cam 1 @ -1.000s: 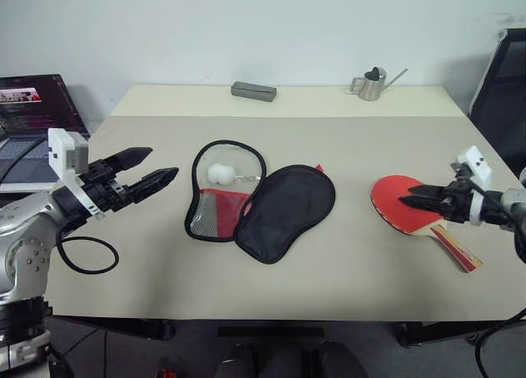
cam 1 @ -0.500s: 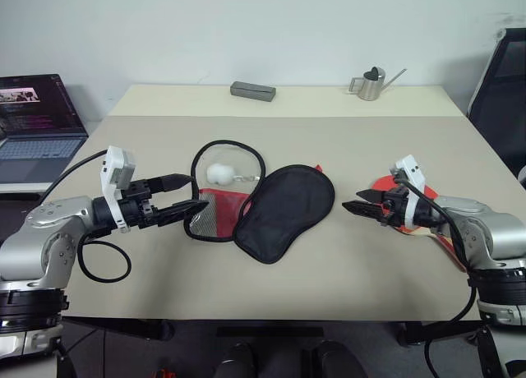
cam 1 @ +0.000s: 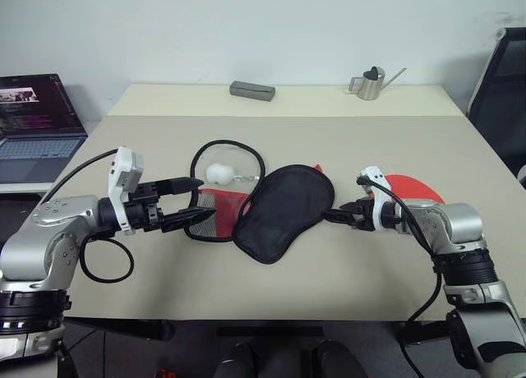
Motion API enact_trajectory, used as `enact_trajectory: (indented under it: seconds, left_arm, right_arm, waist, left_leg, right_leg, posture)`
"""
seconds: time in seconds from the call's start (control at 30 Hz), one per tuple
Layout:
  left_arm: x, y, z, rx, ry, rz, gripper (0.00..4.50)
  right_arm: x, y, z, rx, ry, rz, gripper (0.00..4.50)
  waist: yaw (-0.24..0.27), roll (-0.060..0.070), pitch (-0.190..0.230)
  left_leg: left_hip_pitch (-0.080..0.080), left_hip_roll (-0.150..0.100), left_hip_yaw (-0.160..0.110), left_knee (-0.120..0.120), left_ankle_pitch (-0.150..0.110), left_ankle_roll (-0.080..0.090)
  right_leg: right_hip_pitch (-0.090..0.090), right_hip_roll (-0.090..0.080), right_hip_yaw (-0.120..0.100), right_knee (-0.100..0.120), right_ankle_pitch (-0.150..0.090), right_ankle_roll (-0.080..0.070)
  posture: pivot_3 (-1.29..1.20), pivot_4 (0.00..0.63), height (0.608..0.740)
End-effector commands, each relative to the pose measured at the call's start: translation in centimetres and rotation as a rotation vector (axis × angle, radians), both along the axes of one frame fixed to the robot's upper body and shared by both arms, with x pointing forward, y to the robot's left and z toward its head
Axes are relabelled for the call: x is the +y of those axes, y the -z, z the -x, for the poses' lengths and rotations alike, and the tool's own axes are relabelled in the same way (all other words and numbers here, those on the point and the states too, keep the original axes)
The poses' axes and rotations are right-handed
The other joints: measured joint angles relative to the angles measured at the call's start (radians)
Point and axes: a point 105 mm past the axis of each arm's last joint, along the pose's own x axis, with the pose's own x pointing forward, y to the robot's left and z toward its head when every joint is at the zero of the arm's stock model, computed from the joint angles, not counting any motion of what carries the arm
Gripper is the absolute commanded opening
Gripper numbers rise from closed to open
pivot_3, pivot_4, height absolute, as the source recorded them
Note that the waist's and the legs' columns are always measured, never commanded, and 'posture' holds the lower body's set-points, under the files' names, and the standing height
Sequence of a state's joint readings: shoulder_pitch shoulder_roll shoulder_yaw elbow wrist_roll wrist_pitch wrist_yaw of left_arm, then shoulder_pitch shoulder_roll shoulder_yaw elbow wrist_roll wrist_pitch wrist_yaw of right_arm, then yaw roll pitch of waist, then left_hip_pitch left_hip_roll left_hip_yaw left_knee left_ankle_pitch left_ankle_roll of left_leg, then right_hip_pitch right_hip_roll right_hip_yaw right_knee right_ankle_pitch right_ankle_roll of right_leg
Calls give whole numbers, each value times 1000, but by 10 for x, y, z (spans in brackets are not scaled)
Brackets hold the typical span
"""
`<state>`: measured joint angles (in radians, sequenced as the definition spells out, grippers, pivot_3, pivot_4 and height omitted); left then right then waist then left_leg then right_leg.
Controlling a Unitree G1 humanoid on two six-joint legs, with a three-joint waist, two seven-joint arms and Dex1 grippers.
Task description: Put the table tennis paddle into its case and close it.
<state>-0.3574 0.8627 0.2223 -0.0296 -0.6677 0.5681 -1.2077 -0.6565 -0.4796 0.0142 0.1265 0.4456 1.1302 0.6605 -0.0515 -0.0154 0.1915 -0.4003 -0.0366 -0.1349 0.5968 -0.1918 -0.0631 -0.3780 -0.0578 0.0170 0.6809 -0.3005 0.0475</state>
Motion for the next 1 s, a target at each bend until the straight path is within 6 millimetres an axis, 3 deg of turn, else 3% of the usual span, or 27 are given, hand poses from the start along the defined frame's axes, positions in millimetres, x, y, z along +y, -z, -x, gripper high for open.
enact_trajectory:
  seconds: [0.03, 0.43, 0.97, 1.0]
  left_arm:
    - [-3, -8, 1, -34, 12, -3, 4500]
    - [-4, -8, 0, -44, 10, -11, 4500]
    - [-2, -5, 1, -45, -11, -11, 4500]
    - [-2, -4, 1, -44, -13, -11, 4500]
  right_arm:
    - [12, -4, 2, 16, -32, -28, 4363]
    - [51, -11, 16, 121, -114, -125, 4363]
    - [61, -15, -13, 75, 79, -206, 4363]
    - [63, -14, -13, 76, 78, -207, 4196]
  waist:
    - [-2, 0, 0]
    - [-7, 0, 0]
    - [-6, 0, 0]
    - [-6, 0, 0]
  left_leg:
    - [0, 0, 0, 0, 0, 0]
    - [1, 14, 1, 0, 0, 0]
    - [1, 18, 2, 0, 0, 0]
    - [1, 18, 2, 0, 0, 0]
  right_leg:
    - [0, 0, 0, 0, 0, 0]
    - [-2, 13, 0, 0, 4, -8]
    - [-4, 18, 1, 0, 7, -12]
    - [-4, 18, 1, 0, 7, -12]
  posture:
    - [0, 150, 740]
    - [0, 150, 740]
    - [0, 150, 740]
    - [0, 150, 740]
